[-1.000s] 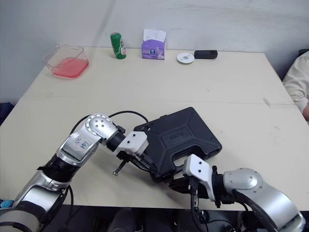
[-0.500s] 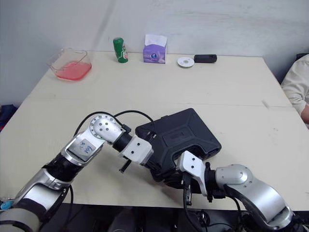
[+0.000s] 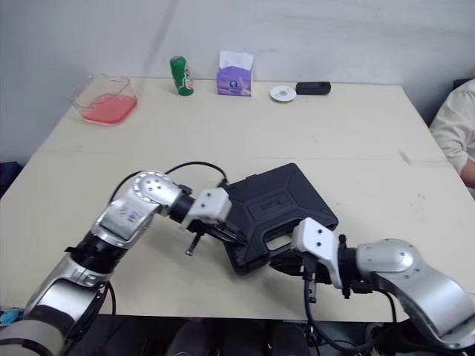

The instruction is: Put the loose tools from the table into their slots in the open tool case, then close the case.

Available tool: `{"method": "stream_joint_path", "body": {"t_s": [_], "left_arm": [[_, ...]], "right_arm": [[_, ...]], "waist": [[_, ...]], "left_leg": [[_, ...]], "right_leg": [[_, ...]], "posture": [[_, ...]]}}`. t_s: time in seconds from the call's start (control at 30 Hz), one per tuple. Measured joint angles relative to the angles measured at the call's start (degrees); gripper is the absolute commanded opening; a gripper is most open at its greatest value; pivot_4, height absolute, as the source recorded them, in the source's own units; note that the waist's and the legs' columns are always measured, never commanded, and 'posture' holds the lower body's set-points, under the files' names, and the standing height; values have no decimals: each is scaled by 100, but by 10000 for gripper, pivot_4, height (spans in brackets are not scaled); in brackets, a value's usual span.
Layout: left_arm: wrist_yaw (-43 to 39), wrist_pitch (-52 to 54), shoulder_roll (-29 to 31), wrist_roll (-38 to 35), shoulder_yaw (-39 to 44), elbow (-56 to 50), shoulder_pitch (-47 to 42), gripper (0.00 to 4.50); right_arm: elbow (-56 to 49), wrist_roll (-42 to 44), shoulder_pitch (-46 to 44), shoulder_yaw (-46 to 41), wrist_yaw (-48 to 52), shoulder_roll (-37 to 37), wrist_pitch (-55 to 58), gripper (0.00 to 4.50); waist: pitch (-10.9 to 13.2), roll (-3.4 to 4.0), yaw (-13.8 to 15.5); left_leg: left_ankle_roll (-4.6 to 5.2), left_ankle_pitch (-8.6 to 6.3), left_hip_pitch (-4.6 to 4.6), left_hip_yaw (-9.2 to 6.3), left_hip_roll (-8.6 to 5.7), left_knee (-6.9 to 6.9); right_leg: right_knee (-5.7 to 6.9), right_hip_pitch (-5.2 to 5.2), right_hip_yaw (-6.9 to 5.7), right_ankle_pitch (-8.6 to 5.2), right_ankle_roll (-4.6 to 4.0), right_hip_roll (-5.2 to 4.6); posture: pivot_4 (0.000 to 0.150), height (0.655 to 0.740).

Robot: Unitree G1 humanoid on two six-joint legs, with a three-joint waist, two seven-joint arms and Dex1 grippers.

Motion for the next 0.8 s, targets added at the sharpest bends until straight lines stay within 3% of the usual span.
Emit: {"method": "stream_joint_path", "body": {"t_s": [0.03, 0.13, 0.27, 0.3, 0.4, 0.53, 0.8], "left_arm": [[-12, 315, 142, -300, 282, -88, 78, 8849], [-102, 1107, 732, -1133, 1207, -511, 317, 23460], [-90, 1784, 1464, -1944, 2215, -1178, 1082, 41316], [-86, 1948, 1687, -2132, 2558, -1303, 1392, 44628], [36, 2438, 2330, -2559, 3949, -1525, 2143, 44628], [572, 2777, 2587, -2904, 5289, -1531, 2201, 44628], [881, 2469, 2629, -2733, 5926, -1272, 3201, 44628]], "right_arm": [[9, 177, 108, -403, 109, -71, 41, 9073], [142, 650, 396, -1674, 591, -474, 156, 24870], [534, 831, 657, -2730, 1201, -779, 156, 44396], [743, 826, 646, -2940, 1323, -913, 156, 45000], [1575, 614, 571, -3564, 1611, -1228, 18, 45000], [2260, 312, 456, -3688, 1897, -1425, -319, 45000], [3110, -227, -147, -3131, 1904, -1436, -1156, 45000]], "waist": [[16, 2, -19], [46, 6, -42], [58, 12, -50], [68, 11, -79], [77, 4, -107], [84, 17, -62], [88, 24, -136]], "left_leg": [[-4, 2, 0, -1, 1, -1], [-14, 8, 5, -6, 6, -9], [-9, 5, 7, -4, 3, -11], [-7, 3, 6, 2, 2, -11], [-10, 1, 6, -5, 4, -13], [-12, 1, 5, -15, -3, -19], [-60, 25, 16, 29, 1, -67]], "right_leg": [[2, -1, -2, -3, -5, 4], [-1, 3, -6, -4, -7, 4], [-7, 6, -3, -4, -5, -5], [-6, 3, 0, -3, -4, -8], [-11, 3, -3, -5, -8, -9], [-12, 6, 0, -7, -10, -20], [-7, -29, 6, -12, -20, -23]], "posture": [[1500, 7244], [1500, 7244], [1500, 7244], [1500, 7244], [1500, 7244], [1500, 7244], [1500, 7244]]}}
